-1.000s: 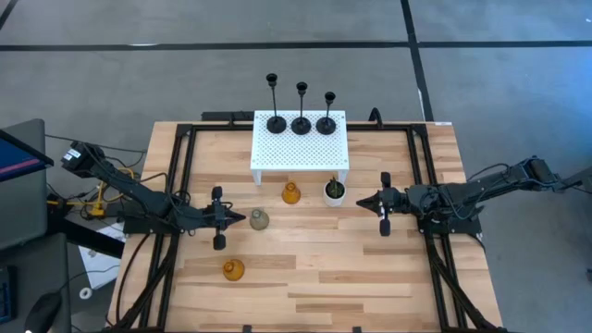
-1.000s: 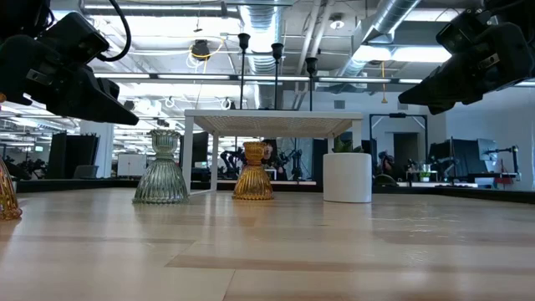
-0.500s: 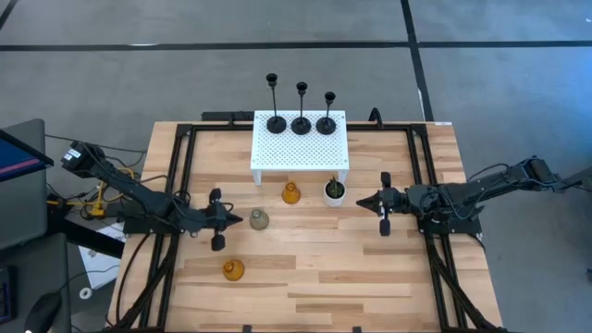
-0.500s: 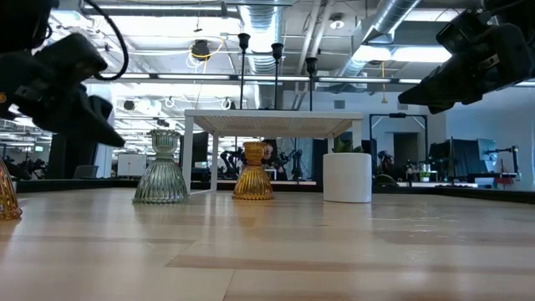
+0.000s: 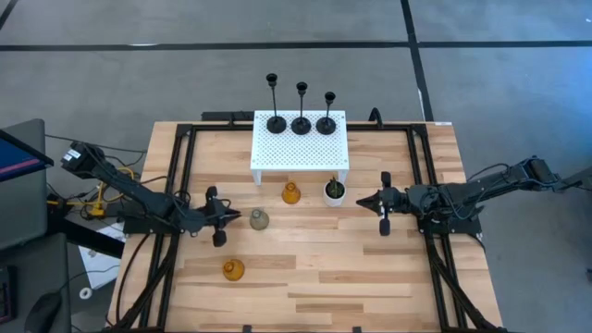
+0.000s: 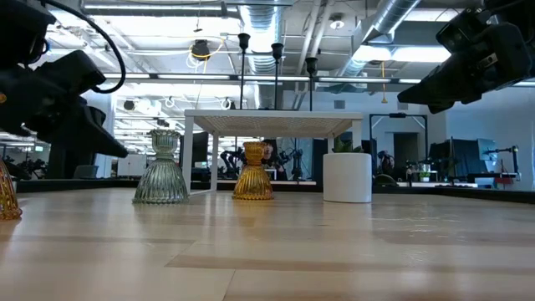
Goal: Pick & Place candle stick holders
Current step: Put the transparent glass candle holder on the shelf, then put the top orange glass candle holder on the shelf
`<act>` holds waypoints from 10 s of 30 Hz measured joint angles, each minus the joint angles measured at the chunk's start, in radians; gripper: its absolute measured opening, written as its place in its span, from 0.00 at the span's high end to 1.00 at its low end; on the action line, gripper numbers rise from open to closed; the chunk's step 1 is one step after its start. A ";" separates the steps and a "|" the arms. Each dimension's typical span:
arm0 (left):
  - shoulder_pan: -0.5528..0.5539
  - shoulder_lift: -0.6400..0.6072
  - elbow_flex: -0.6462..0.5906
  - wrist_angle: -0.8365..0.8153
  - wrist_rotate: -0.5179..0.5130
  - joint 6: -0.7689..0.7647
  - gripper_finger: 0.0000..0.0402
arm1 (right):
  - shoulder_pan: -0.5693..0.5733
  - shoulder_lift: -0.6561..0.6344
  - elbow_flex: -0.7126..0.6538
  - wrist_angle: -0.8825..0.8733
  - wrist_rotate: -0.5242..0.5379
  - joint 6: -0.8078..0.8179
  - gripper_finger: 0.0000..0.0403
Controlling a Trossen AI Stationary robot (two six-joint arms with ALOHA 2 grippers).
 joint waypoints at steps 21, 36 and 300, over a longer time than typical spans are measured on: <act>0.098 0.215 0.000 0.308 0.167 -0.060 0.24 | 0.000 0.000 0.000 0.000 0.000 0.000 1.00; 0.128 0.625 0.005 0.804 0.118 -0.025 0.19 | 0.000 0.000 0.000 0.000 0.016 0.000 1.00; 0.168 0.029 0.559 -0.395 0.355 0.337 0.99 | 0.229 1.435 0.850 0.441 0.607 0.483 1.00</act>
